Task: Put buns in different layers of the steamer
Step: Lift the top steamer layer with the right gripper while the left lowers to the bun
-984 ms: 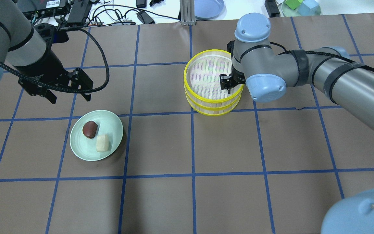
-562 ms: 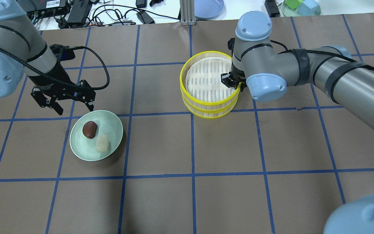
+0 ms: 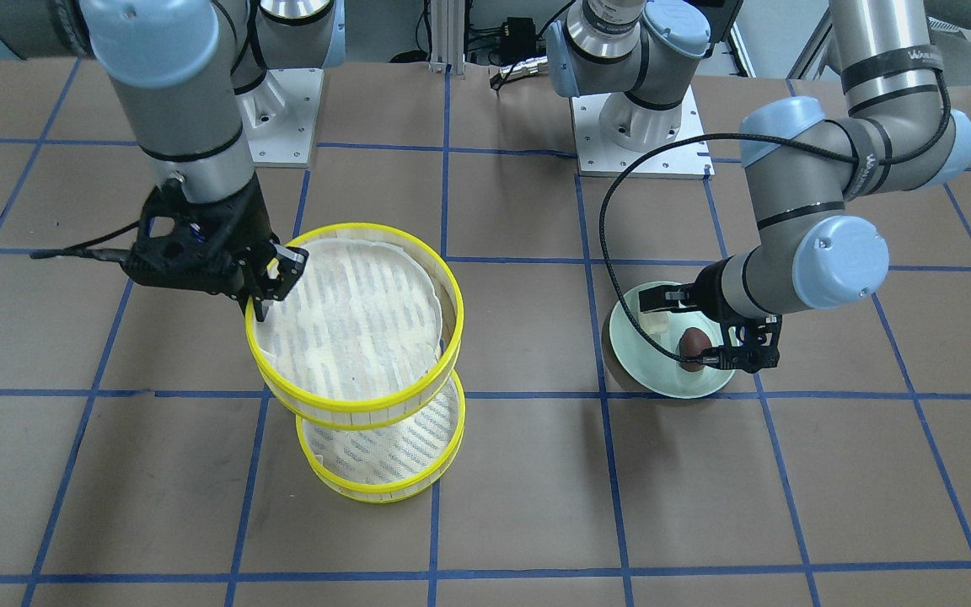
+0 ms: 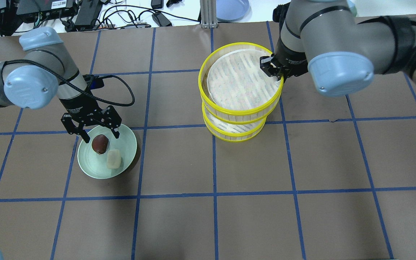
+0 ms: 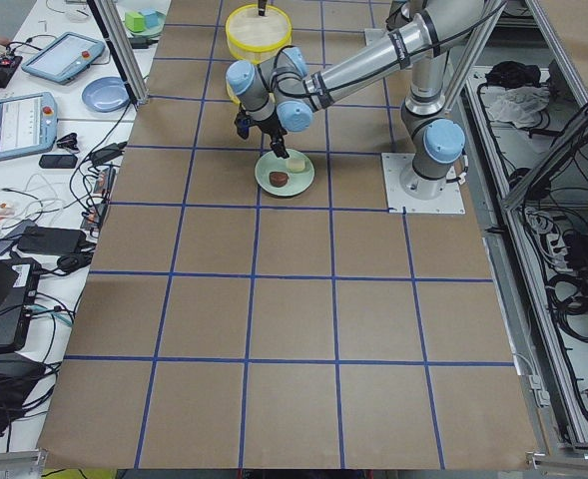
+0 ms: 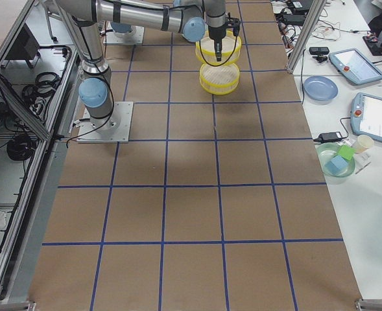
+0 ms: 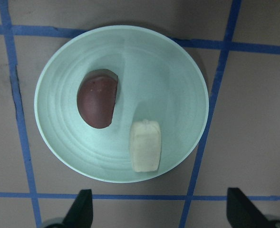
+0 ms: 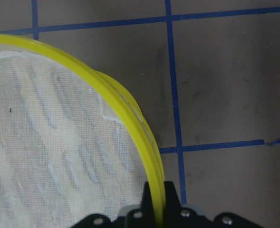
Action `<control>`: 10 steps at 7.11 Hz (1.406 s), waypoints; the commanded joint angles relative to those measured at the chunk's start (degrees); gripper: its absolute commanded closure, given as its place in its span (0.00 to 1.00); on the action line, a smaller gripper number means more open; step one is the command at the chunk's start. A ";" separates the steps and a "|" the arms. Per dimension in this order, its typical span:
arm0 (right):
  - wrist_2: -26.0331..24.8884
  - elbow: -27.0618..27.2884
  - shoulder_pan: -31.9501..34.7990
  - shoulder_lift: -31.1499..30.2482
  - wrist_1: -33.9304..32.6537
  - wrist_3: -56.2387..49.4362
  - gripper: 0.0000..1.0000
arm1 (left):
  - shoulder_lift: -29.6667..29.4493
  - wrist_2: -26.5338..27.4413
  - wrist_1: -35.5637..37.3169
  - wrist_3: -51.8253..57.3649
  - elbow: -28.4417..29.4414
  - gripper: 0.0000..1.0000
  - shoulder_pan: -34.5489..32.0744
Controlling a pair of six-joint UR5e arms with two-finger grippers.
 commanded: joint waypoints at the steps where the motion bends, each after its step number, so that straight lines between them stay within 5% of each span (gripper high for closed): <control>1: 0.70 -1.41 -5.48 -3.48 7.15 -0.69 1.00 | -3.88 0.25 0.57 1.73 -0.62 0.02 0.00; 3: 3.40 -1.15 -13.46 -7.53 17.23 -5.84 1.00 | -6.61 2.34 0.57 1.73 -0.88 0.02 0.00; 6: 7.64 -0.97 -16.32 -7.98 17.81 -11.50 1.00 | -7.77 2.01 -0.04 0.95 -1.50 0.02 0.00; 7: 7.64 -0.97 -16.32 -8.06 17.90 -11.50 1.00 | -7.94 1.92 0.04 0.77 -1.32 0.33 0.00; 8: 7.56 -0.97 -16.32 -8.07 17.90 -11.50 1.00 | -8.38 2.18 0.04 0.42 -0.80 0.95 -0.09; 10: 7.29 -0.88 -16.32 -8.24 17.99 -11.59 1.00 | -8.38 2.44 0.04 1.81 -0.27 1.00 0.00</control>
